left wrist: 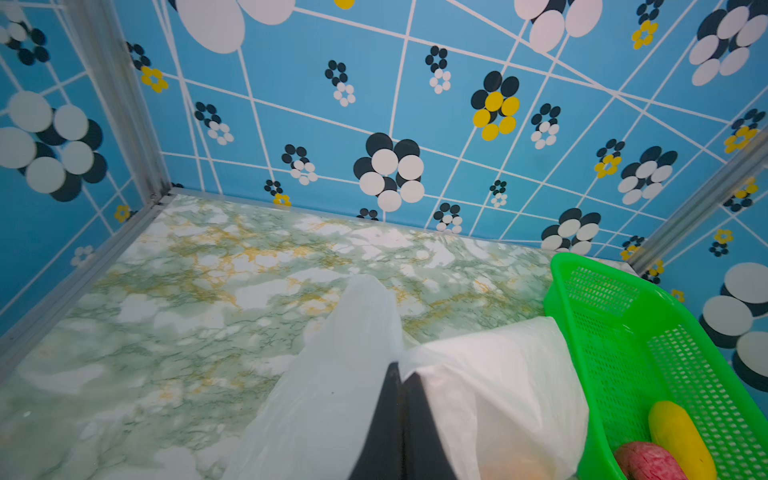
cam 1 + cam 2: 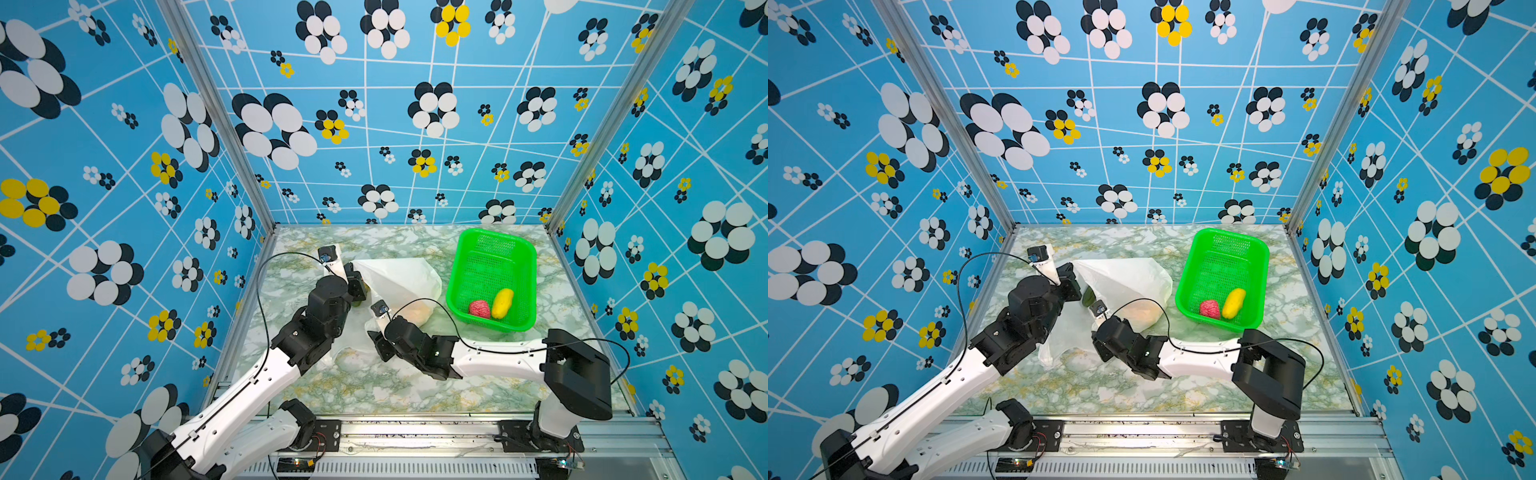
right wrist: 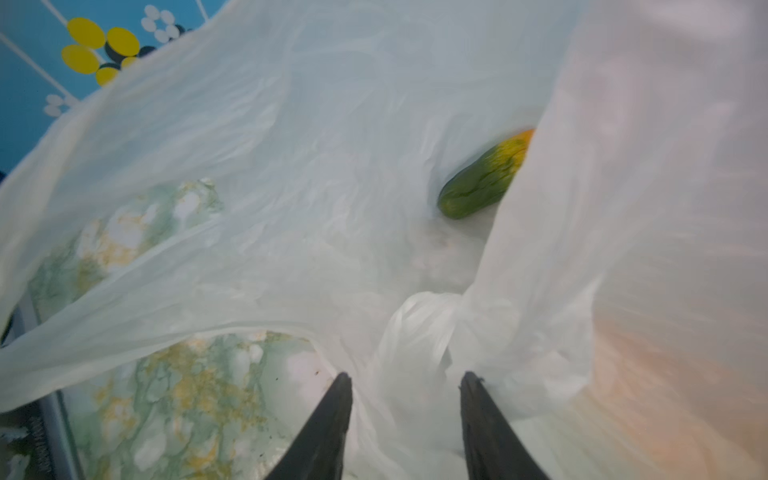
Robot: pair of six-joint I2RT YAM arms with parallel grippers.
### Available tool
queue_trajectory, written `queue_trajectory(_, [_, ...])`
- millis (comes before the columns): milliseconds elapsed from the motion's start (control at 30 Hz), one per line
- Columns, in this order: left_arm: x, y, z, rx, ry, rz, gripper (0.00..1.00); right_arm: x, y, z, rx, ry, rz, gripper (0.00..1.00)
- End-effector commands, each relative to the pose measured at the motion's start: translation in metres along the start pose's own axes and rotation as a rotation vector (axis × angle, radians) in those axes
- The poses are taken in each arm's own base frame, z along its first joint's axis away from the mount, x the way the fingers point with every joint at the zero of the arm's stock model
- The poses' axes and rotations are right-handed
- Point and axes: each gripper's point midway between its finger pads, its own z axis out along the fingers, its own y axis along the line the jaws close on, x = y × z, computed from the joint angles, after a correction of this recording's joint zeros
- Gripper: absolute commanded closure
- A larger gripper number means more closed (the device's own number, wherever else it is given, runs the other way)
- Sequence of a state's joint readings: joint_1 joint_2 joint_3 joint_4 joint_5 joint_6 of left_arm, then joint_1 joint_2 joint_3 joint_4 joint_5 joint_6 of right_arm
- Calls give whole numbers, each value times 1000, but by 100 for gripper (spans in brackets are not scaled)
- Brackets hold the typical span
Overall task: Untie the knot of the plastic bag and take out the fruit
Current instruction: 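Move the open right gripper back over the bag opening and lower inside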
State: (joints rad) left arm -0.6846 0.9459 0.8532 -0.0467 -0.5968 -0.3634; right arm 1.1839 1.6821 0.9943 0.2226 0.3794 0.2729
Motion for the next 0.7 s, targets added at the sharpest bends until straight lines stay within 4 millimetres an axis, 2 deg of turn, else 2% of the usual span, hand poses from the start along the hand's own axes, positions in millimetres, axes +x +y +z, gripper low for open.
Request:
queue_trajectory(0, [-40,24,-27,-247,-171,31,100,-16,-26,-12,103,-66,14,53])
queue_trajectory(133, [-52,25,-46,-337,-246,56,100,-13,-42,-15,128,-61,33,53])
queue_trajectory(267, [-54,32,-55,-335,-270,13,100,-13,-63,-22,182,-60,56,49])
queue_trajectory(400, [-54,47,-66,-341,-302,-38,100,0,-106,-14,295,-5,113,48])
queue_trajectory(500, [-55,39,-67,-256,-310,-44,100,4,-127,-9,350,31,136,50])
queue_trajectory(567, [-53,29,-63,-214,-298,-23,100,-1,-128,-12,351,28,111,50])
queue_trajectory(667, [-46,13,-50,-177,-255,27,100,-14,-104,-25,251,-18,34,48])
